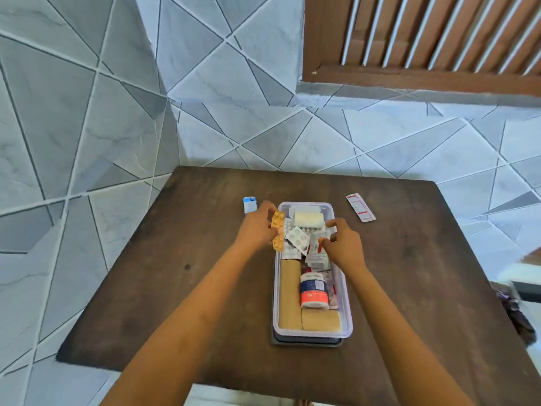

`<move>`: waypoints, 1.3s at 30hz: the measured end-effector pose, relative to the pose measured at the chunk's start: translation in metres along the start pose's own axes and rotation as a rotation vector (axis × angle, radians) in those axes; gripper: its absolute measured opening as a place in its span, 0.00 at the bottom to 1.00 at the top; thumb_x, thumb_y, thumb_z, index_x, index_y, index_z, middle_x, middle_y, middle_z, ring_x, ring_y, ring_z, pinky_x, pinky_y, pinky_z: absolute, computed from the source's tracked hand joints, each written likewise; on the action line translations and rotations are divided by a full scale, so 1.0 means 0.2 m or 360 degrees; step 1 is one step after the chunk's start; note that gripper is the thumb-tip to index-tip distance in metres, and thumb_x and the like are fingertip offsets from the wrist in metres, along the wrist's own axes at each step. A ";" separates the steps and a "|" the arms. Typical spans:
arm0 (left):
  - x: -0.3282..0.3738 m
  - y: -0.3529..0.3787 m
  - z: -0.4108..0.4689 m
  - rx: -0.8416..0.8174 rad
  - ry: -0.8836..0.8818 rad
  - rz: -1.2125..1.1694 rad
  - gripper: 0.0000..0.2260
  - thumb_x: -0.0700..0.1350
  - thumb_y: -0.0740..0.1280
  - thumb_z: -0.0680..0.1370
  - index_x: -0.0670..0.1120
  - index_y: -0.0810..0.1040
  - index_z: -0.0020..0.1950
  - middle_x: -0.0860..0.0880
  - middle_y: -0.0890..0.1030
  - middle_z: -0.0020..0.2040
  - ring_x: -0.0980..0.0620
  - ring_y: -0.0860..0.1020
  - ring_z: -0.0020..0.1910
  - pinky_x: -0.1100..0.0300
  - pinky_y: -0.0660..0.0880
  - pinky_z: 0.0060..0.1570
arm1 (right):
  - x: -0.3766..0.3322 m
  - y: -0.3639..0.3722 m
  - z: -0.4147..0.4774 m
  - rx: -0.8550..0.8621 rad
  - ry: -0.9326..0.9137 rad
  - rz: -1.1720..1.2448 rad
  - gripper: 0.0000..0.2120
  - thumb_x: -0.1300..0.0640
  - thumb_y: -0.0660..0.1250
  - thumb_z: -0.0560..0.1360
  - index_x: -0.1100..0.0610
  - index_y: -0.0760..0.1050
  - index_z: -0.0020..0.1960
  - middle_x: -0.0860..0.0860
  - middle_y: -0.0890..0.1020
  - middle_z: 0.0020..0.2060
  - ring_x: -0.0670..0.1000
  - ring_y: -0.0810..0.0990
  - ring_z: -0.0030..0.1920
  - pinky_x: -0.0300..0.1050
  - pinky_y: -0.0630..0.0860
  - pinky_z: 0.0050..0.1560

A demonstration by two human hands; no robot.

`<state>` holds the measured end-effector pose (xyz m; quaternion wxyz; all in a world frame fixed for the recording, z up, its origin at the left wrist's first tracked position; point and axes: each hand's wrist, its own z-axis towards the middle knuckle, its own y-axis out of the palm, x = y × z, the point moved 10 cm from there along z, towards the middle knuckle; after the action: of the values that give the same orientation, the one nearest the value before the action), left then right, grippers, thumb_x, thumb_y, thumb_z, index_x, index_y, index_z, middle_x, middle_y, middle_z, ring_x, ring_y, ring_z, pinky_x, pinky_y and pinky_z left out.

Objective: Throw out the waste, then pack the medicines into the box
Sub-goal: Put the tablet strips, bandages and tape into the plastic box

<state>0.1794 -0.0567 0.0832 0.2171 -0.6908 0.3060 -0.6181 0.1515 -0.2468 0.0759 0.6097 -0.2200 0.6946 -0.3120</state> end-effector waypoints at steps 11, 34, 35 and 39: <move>0.04 0.49 0.29 -0.0322 0.0110 0.0745 0.18 0.37 0.61 0.77 0.42 0.70 0.68 0.39 0.76 0.64 0.40 0.76 0.61 0.52 0.74 0.58 | 0.02 0.23 0.27 -0.0282 -0.0341 -0.0815 0.13 0.65 0.62 0.74 0.64 0.73 0.58 0.61 0.80 0.54 0.61 0.79 0.55 0.51 0.76 0.51; -0.22 0.06 0.64 0.0310 -0.0196 0.0477 0.14 0.42 0.64 0.77 0.44 0.76 0.62 0.41 0.77 0.62 0.41 0.76 0.59 0.49 0.74 0.57 | 0.34 -0.06 0.69 0.0318 -0.0066 -0.0420 0.14 0.62 0.61 0.74 0.62 0.76 0.58 0.61 0.80 0.57 0.62 0.76 0.58 0.57 0.73 0.57; -0.27 0.07 0.67 0.0279 -0.0281 0.0520 0.16 0.44 0.64 0.77 0.45 0.74 0.65 0.40 0.73 0.65 0.40 0.73 0.63 0.47 0.73 0.60 | 0.39 -0.05 0.74 0.0279 0.0024 -0.0495 0.15 0.62 0.61 0.75 0.63 0.73 0.61 0.62 0.77 0.60 0.62 0.74 0.61 0.58 0.72 0.60; -0.47 0.14 0.77 0.0099 -0.0600 0.0734 0.20 0.49 0.63 0.78 0.49 0.68 0.71 0.38 0.63 0.71 0.38 0.64 0.69 0.44 0.69 0.64 | 0.57 0.02 0.90 0.0094 0.0349 -0.0696 0.24 0.58 0.60 0.76 0.62 0.60 0.70 0.64 0.65 0.70 0.63 0.62 0.71 0.59 0.63 0.70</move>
<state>0.3220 -0.0237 -0.0244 0.4260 -0.6987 0.3900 -0.4222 0.3101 -0.3522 -0.0193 0.4547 -0.3120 0.6831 -0.4788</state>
